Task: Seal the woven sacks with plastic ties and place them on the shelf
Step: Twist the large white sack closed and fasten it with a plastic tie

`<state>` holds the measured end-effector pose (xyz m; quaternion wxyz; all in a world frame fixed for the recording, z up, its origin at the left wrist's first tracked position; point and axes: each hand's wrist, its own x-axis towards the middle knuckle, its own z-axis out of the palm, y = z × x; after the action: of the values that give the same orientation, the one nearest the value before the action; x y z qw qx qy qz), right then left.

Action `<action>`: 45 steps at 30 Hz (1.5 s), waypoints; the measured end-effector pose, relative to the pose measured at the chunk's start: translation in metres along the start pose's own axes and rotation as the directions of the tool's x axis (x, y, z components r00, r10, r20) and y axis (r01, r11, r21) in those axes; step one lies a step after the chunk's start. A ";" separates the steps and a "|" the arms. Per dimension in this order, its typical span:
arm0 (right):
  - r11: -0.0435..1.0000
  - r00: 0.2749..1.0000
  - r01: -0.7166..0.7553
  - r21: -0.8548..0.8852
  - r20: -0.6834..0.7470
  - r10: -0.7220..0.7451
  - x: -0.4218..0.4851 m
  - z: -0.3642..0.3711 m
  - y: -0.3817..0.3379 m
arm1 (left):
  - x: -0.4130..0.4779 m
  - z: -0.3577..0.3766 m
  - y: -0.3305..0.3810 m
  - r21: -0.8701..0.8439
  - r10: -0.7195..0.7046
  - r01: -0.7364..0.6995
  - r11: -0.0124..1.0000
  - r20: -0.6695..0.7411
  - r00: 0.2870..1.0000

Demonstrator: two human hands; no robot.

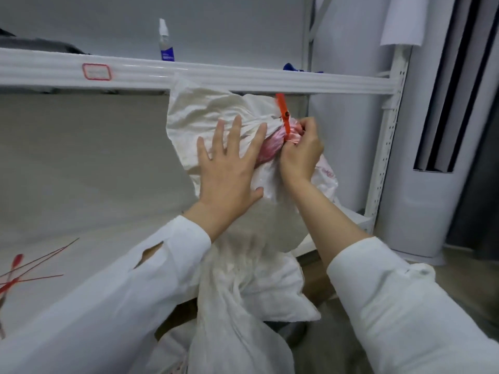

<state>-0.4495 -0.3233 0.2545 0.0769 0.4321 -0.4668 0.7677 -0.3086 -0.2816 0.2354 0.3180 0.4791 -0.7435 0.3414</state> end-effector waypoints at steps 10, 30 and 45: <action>0.972 0.781 -0.121 -0.202 0.585 0.219 -0.041 -0.017 0.171 | -0.025 0.130 0.041 -0.092 -0.056 0.127 0.988 0.550 0.833; 0.474 0.797 0.344 -0.811 0.519 0.309 -0.068 -0.072 0.202 | -0.031 0.180 0.051 -0.173 0.018 0.094 0.981 0.555 0.832; 0.280 0.821 0.230 -0.932 0.340 0.459 0.001 -0.021 0.270 | -0.017 0.209 0.056 -0.203 0.119 -0.019 0.979 0.496 0.860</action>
<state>-0.6032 -0.4560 0.0760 0.1205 0.4628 -0.8605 0.1757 -0.3850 -0.4260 0.0919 0.1439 0.4919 -0.8468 0.1424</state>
